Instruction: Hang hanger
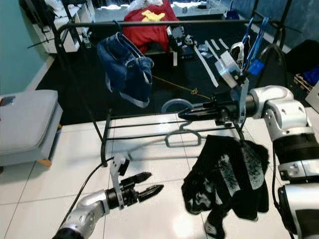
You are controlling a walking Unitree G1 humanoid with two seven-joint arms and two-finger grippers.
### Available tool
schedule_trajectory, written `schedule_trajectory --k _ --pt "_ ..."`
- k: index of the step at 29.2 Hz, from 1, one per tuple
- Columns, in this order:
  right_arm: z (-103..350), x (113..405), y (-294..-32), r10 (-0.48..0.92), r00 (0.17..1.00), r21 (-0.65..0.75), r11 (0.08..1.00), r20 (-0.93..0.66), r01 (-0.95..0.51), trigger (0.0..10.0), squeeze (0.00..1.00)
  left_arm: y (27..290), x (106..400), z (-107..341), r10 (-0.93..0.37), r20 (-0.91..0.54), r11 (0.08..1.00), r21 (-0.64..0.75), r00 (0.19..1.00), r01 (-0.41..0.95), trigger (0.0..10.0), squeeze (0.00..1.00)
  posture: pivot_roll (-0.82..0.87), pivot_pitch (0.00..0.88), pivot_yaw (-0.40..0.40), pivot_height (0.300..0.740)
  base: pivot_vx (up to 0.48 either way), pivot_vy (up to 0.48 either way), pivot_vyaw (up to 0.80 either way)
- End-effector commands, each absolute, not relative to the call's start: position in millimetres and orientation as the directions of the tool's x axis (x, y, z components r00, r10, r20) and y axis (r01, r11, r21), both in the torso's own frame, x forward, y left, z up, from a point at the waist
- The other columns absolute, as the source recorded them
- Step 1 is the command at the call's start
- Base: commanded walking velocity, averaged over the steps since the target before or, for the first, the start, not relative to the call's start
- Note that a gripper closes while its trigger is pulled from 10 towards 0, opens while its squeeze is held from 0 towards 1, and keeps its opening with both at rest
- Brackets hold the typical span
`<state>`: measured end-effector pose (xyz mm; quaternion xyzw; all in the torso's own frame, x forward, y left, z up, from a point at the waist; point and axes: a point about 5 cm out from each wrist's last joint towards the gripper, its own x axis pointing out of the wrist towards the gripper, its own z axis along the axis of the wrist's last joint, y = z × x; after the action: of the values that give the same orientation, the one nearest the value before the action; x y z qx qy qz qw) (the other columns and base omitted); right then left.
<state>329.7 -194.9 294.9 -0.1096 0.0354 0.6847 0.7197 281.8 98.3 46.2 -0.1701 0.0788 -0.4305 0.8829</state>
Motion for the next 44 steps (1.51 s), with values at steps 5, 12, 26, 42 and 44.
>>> schedule_trajectory --k 5,12,26,42,44 --pt "305 326 -198 0.982 0.062 -0.142 0.036 -0.178 -0.989 0.0 0.0 113 295 64 -0.674 0.164 0.634 -0.373 0.72 0.678 10.0 0.0 0.0 0.131 0.024 0.74 0.0 0.0 0.0" --pt "303 324 -201 0.983 0.066 -0.136 0.043 -0.17 -0.99 0.0 0.0 132 315 91 -0.563 0.278 0.698 -0.344 0.778 0.628 10.0 0.0 -0.01 0.113 0.037 0.74 0.0 0.0 0.0" --pt "300 333 -229 0.95 0.256 -0.23 0.213 -0.179 -0.95 0.0 0.0 148 301 80 -0.65 0.221 0.69 -0.228 0.727 0.687 10.0 0.0 -0.01 0.088 0.043 0.74 0.0 0.0 0.0" --pt "322 335 -231 0.964 0.248 -0.218 0.224 -0.092 -0.95 0.0 0.0 138 293 55 -0.732 0.056 0.65 -0.242 0.679 0.72 10.0 0.0 -0.02 0.098 0.039 0.74 0.0 0.0 0.0" --pt "325 333 -229 0.972 0.214 -0.198 0.193 -0.094 -0.961 0.0 0.0 136 296 55 -0.711 0.074 0.656 -0.29 0.7 0.697 10.0 0.33 -0.02 0.102 0.036 0.74 0.0 0.0 0.0"
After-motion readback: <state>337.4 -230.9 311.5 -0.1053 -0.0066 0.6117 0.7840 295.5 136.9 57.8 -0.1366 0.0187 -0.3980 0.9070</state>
